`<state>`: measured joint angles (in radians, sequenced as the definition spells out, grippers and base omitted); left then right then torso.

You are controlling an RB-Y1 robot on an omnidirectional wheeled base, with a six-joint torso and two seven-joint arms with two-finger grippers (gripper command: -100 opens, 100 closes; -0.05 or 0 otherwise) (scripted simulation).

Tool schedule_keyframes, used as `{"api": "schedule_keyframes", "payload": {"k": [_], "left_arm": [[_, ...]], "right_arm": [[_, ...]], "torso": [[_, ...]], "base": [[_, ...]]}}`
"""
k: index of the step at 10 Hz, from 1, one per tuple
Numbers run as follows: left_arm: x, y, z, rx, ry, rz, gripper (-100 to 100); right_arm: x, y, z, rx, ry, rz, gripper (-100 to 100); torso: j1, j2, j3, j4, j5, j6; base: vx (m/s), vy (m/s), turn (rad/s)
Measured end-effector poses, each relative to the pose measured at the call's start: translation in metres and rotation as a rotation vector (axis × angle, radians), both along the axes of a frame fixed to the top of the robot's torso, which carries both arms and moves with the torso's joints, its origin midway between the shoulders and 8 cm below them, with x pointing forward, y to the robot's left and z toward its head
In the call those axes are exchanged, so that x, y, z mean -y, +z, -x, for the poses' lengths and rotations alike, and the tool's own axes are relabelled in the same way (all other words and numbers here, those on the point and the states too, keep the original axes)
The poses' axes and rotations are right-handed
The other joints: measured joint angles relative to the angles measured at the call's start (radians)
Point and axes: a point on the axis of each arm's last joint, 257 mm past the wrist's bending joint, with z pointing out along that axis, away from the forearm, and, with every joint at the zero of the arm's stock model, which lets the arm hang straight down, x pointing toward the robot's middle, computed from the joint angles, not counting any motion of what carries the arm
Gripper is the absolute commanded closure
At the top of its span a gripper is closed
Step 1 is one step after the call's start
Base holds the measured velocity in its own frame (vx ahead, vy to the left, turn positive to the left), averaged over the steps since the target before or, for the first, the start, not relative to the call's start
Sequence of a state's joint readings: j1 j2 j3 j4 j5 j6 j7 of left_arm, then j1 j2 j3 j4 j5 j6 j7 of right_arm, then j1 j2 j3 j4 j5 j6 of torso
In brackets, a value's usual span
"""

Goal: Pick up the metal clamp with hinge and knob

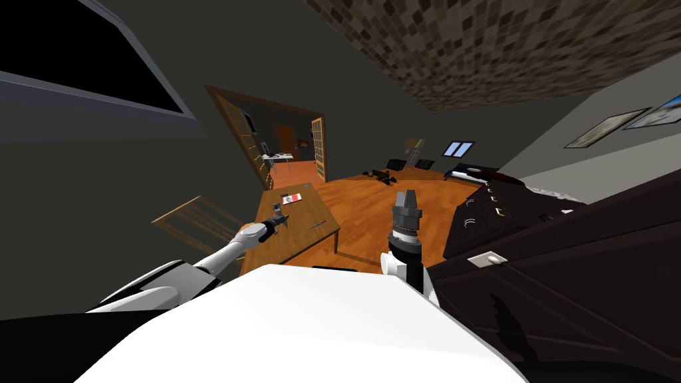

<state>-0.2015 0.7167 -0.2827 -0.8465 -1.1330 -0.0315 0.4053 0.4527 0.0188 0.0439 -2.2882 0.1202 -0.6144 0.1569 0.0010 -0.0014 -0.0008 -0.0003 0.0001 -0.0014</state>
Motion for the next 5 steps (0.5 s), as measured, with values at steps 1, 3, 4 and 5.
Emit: {"api": "schedule_keyframes", "payload": {"k": [1,3,4,5], "left_arm": [[-0.0016,-0.0001,-0.0005,-0.001,0.002,-0.002,-100],[-0.0016,-0.0002,-0.0005,-0.001,0.001,-0.003,-100],[-0.0021,-0.0035,0.002,-0.011,-0.003,0.009,-100],[-0.0016,-0.0064,0.0041,-0.022,-0.015,0.008,-100]], "right_arm": [[0.0,0.0,0.0,0.0,0.0,0.0,0],[0.0,0.0,0.0,0.0,0.0,0.0,0],[0.0,-0.0001,0.0,0.0,0.0,0.0,0],[0.0,0.0,0.0,0.0,0.0,0.0,0]], "torso": [[0.0,0.001,0.001,0.0,0.0,0.0],[-0.001,0.002,0.001,0.0,0.0,0.0],[-0.003,-0.001,0.0,0.0,-0.001,-0.001],[-0.004,-0.003,-0.002,-0.001,-0.001,0.0]], "base": [[0.0,0.0,0.0],[0.031,-0.022,0.121],[0.091,-0.057,0.105],[0.151,-0.055,0.146]]}}
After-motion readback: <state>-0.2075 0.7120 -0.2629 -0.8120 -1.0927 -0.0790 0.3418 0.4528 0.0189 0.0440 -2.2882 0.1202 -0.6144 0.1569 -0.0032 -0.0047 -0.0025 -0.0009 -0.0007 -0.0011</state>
